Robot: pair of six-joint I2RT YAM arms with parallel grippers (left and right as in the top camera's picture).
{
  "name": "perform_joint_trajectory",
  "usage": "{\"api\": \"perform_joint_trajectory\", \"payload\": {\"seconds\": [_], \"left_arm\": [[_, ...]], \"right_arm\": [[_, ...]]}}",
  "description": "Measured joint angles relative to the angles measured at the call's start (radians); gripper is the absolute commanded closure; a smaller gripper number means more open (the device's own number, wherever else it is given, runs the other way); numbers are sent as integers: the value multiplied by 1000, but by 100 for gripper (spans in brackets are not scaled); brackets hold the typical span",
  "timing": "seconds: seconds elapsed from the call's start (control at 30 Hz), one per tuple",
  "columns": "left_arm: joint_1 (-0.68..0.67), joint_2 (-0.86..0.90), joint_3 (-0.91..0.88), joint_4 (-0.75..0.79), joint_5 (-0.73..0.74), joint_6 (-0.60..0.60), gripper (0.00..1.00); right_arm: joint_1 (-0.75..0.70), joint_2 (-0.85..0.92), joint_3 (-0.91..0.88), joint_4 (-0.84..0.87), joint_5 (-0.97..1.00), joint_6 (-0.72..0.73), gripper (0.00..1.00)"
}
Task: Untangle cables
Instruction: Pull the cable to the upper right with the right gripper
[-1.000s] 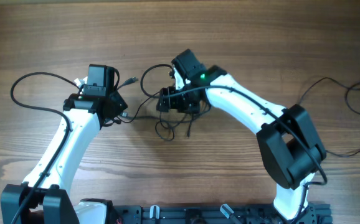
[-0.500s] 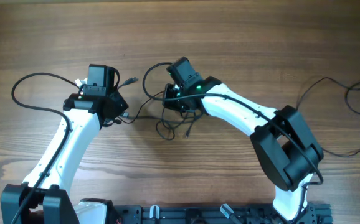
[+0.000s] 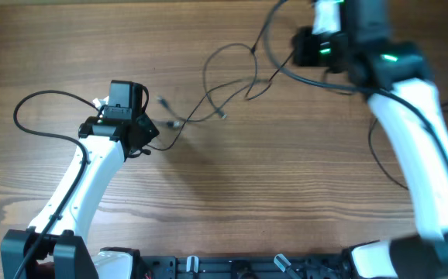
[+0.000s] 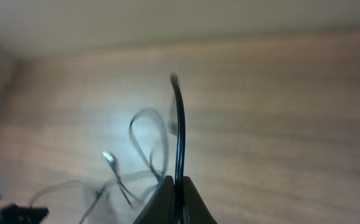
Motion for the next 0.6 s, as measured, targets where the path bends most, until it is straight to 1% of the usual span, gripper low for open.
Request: {"api": "perform_joint_trajectory", "payload": {"seconds": [0.07,0.13,0.33,0.53,0.6], "left_arm": [[0,0,0,0,-5,0,96],[0,0,0,0,-9,0,96],[2,0,0,0,-11,0,96],[62,0,0,-20,14,-3,96],[90,0,0,-33,33,-4,33]], "right_arm": [[-59,-60,5,-2,-10,-3,96],[-137,-75,3,-20,-16,-4,96],[-234,-69,2,-39,8,9,96],[-323,-69,0,-40,-5,72,96],[-358,-68,0,-40,-38,126,96]]}}
